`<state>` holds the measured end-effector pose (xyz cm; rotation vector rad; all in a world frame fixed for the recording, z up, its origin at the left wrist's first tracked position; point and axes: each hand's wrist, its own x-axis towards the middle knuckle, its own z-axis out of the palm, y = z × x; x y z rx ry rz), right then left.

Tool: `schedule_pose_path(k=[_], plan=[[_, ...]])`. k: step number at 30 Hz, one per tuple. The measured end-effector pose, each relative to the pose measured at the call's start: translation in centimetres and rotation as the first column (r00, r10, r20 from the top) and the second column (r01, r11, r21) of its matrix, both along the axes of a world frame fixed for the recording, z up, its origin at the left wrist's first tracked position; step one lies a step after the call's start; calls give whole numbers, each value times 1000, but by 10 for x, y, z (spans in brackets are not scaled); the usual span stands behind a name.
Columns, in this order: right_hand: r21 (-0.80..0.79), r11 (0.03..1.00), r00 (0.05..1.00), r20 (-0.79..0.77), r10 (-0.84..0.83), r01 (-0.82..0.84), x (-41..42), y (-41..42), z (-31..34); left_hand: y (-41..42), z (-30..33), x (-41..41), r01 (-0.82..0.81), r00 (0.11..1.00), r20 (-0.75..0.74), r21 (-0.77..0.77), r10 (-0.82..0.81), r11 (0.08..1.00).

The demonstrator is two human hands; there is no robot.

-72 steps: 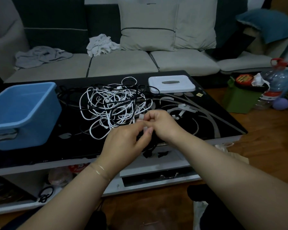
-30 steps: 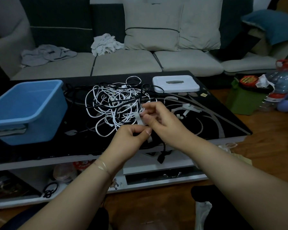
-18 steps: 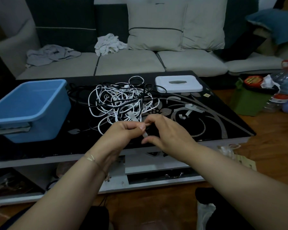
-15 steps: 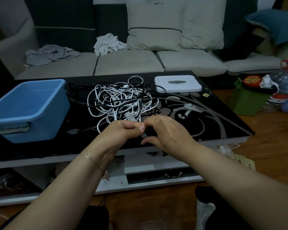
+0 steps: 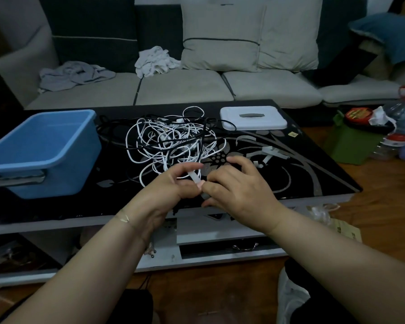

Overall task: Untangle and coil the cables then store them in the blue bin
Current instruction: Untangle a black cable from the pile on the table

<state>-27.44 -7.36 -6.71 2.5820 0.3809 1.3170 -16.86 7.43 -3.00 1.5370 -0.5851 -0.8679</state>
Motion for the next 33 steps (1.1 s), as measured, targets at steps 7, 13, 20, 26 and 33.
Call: schedule_pose_path(k=[7, 13, 20, 26, 33], plan=[[-48, 998, 992, 123, -37, 43, 3, 6, -4, 0, -2, 5, 9, 1000, 18, 27, -9, 1000], [-125, 992, 985, 172, -11, 33, 2, 3, -6, 4, 0, 4, 50, 999, -15, 35, -49, 998], [-125, 992, 986, 170, -3, 25, 2, 1, 0, 4, -4, 5, 26, 996, 80, 4, -26, 1000], [-62, 998, 991, 134, -16, 25, 5, 6, 9, 0, -3, -4, -110, 940, 321, -47, 119, 993], [151, 987, 997, 39, -63, 57, 8, 11, 16, -1, -1, -5, -175, 778, 603, -62, 176, 983]])
